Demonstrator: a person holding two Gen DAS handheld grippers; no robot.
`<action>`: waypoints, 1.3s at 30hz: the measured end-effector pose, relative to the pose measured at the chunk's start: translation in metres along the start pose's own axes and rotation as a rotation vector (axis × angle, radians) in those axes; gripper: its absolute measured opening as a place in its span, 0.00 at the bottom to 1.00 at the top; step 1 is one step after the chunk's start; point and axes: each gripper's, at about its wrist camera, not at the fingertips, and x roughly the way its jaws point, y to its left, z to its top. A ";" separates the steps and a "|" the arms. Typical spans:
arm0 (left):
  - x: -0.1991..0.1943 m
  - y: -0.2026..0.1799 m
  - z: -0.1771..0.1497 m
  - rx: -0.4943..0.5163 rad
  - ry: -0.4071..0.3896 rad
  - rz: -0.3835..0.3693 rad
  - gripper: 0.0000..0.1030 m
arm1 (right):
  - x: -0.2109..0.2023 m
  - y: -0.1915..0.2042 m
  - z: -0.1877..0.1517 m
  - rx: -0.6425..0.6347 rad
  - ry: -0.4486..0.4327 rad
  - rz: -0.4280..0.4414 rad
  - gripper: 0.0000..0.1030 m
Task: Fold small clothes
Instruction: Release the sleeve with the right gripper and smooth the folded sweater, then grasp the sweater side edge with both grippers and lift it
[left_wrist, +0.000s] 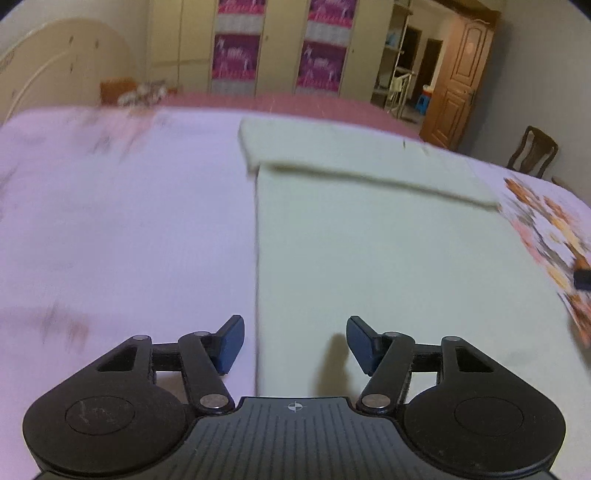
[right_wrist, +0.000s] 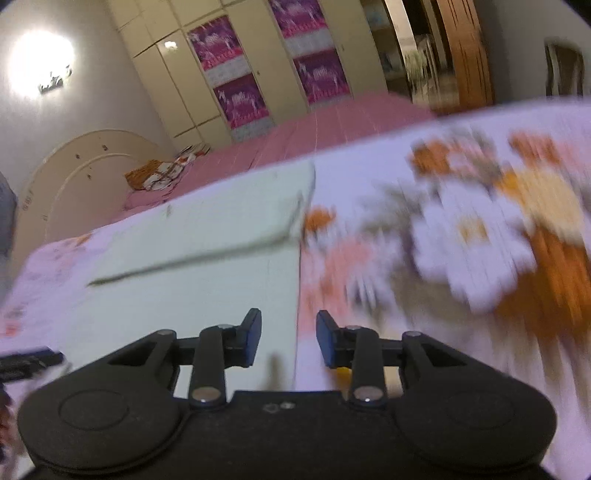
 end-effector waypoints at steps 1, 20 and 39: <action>-0.009 0.002 -0.010 -0.004 0.017 -0.015 0.60 | -0.012 -0.006 -0.011 0.024 0.018 0.011 0.32; -0.065 0.060 -0.128 -0.558 0.044 -0.445 0.59 | -0.088 -0.014 -0.146 0.358 0.156 0.240 0.33; -0.064 0.046 -0.129 -0.430 0.022 -0.352 0.04 | -0.090 -0.014 -0.145 0.283 0.135 0.216 0.05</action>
